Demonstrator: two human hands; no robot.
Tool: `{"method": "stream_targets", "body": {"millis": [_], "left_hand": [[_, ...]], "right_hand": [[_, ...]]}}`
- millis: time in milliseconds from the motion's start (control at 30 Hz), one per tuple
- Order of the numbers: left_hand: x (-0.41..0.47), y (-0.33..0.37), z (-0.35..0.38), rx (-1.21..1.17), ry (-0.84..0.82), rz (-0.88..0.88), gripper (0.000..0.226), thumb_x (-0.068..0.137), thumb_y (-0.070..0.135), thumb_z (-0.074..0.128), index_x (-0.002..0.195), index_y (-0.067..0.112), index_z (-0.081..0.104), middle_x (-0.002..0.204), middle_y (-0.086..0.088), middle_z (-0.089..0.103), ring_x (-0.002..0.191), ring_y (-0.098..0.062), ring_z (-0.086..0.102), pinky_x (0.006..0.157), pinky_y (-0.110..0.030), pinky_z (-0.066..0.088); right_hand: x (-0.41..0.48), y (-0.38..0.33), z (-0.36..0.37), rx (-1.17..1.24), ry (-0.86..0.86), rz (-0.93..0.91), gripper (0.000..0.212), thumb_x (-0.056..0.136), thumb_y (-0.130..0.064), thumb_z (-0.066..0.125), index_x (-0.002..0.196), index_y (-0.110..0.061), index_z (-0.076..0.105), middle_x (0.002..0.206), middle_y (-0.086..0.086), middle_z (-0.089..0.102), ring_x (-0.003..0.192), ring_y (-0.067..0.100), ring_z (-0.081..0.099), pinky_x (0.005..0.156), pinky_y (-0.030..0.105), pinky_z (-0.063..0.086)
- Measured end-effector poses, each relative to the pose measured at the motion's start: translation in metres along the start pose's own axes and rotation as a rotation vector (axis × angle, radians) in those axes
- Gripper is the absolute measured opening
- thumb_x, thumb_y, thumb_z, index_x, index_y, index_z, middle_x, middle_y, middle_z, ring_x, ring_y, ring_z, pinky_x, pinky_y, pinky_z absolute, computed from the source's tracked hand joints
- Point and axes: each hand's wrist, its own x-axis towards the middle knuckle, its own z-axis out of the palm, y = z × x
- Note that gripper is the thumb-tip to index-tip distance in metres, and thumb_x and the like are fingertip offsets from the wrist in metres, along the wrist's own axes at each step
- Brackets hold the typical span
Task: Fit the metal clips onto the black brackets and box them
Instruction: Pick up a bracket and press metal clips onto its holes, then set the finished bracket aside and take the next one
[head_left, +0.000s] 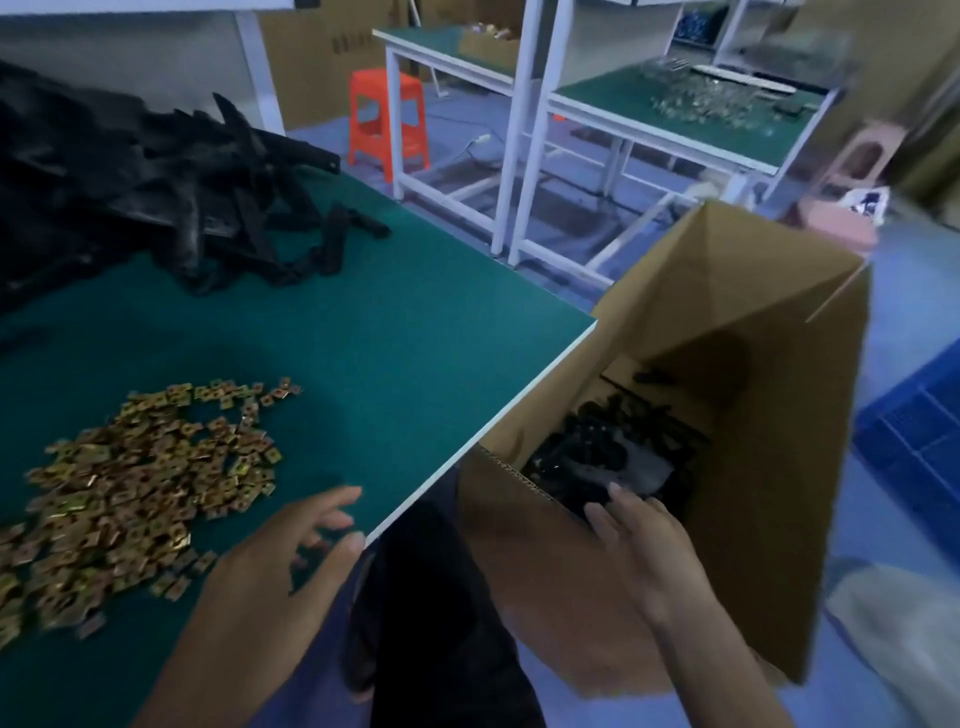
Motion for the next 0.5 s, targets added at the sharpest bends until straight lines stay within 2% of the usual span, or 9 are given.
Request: {"method": "stream_targets", "body": {"millis": [33, 100, 167, 200, 233, 300, 367, 433, 500], "left_hand": [[-0.002, -0.005, -0.004, -0.007, 0.025, -0.011, 0.03, 0.092, 0.036, 0.065, 0.11, 0.058, 0.056, 0.107, 0.042, 0.058, 0.099, 0.014, 0.055, 0.074, -0.004, 0.041], [-0.006, -0.016, -0.015, 0.004, 0.066, -0.051, 0.03, 0.092, 0.032, 0.066, 0.108, 0.056, 0.058, 0.106, 0.038, 0.06, 0.098, 0.01, 0.058, 0.075, -0.006, 0.043], [-0.008, -0.027, -0.031, 0.045, 0.138, -0.094, 0.028, 0.092, 0.031, 0.066, 0.108, 0.053, 0.06, 0.102, 0.034, 0.064, 0.097, 0.008, 0.059, 0.074, -0.008, 0.045], [-0.009, -0.035, -0.04, 0.072, 0.196, -0.116, 0.026, 0.093, 0.031, 0.067, 0.108, 0.052, 0.061, 0.1, 0.032, 0.066, 0.095, 0.009, 0.06, 0.074, -0.008, 0.046], [-0.008, -0.042, -0.051, 0.099, 0.255, -0.144, 0.024, 0.094, 0.032, 0.066, 0.109, 0.05, 0.062, 0.1, 0.031, 0.067, 0.094, 0.009, 0.06, 0.075, -0.01, 0.046], [-0.007, -0.058, -0.074, 0.159, 0.381, -0.211, 0.023, 0.096, 0.032, 0.065, 0.117, 0.041, 0.065, 0.109, 0.025, 0.066, 0.097, 0.008, 0.06, 0.082, -0.021, 0.05], [-0.002, -0.078, -0.1, 0.241, 0.54, -0.221, 0.026, 0.095, 0.022, 0.067, 0.121, 0.023, 0.068, 0.116, 0.009, 0.07, 0.106, -0.009, 0.064, 0.093, -0.035, 0.051], [0.003, -0.098, -0.129, 0.304, 0.656, -0.257, 0.03, 0.095, 0.016, 0.067, 0.124, 0.012, 0.068, 0.122, -0.004, 0.069, 0.114, -0.022, 0.063, 0.1, -0.038, 0.048], [0.006, -0.119, -0.154, 0.35, 0.71, -0.331, 0.035, 0.096, 0.017, 0.066, 0.129, 0.01, 0.065, 0.127, -0.01, 0.064, 0.121, -0.028, 0.057, 0.103, -0.039, 0.046]], "right_hand": [[-0.003, 0.002, 0.007, -0.04, 0.029, -0.03, 0.079, 0.099, -0.016, 0.065, 0.162, -0.021, 0.017, 0.12, 0.005, 0.061, 0.106, 0.021, 0.068, 0.108, 0.043, 0.045], [-0.013, 0.01, 0.026, -0.175, 0.028, -0.122, 0.062, 0.099, -0.016, 0.064, 0.154, -0.021, 0.038, 0.106, 0.004, 0.07, 0.1, 0.022, 0.07, 0.104, 0.041, 0.05], [-0.025, 0.022, 0.054, -0.279, -0.075, -0.186, 0.033, 0.099, -0.014, 0.064, 0.13, -0.023, 0.063, 0.103, 0.005, 0.075, 0.094, 0.018, 0.072, 0.085, 0.028, 0.057], [-0.031, 0.029, 0.07, -0.342, -0.148, -0.22, 0.023, 0.099, -0.013, 0.064, 0.118, -0.024, 0.069, 0.1, 0.003, 0.077, 0.089, 0.014, 0.073, 0.076, 0.022, 0.057], [-0.038, 0.039, 0.085, -0.407, -0.232, -0.275, 0.018, 0.099, -0.012, 0.065, 0.109, -0.024, 0.073, 0.095, 0.001, 0.077, 0.087, 0.012, 0.073, 0.074, 0.022, 0.056], [-0.053, 0.059, 0.116, -0.584, -0.428, -0.442, 0.018, 0.097, -0.014, 0.067, 0.101, -0.029, 0.075, 0.093, -0.006, 0.078, 0.09, 0.009, 0.072, 0.082, 0.028, 0.055], [-0.069, 0.075, 0.148, -0.75, -0.622, -0.6, 0.017, 0.095, -0.023, 0.067, 0.099, -0.038, 0.074, 0.095, -0.017, 0.076, 0.09, 0.0, 0.07, 0.083, 0.02, 0.053], [-0.078, 0.085, 0.179, -0.852, -0.752, -0.724, 0.016, 0.094, -0.032, 0.061, 0.098, -0.045, 0.07, 0.098, -0.025, 0.073, 0.09, -0.005, 0.068, 0.076, 0.012, 0.049], [-0.08, 0.097, 0.204, -0.923, -0.831, -0.815, 0.017, 0.096, -0.03, 0.06, 0.1, -0.044, 0.068, 0.097, -0.028, 0.07, 0.093, -0.01, 0.063, 0.074, 0.009, 0.046]]}}
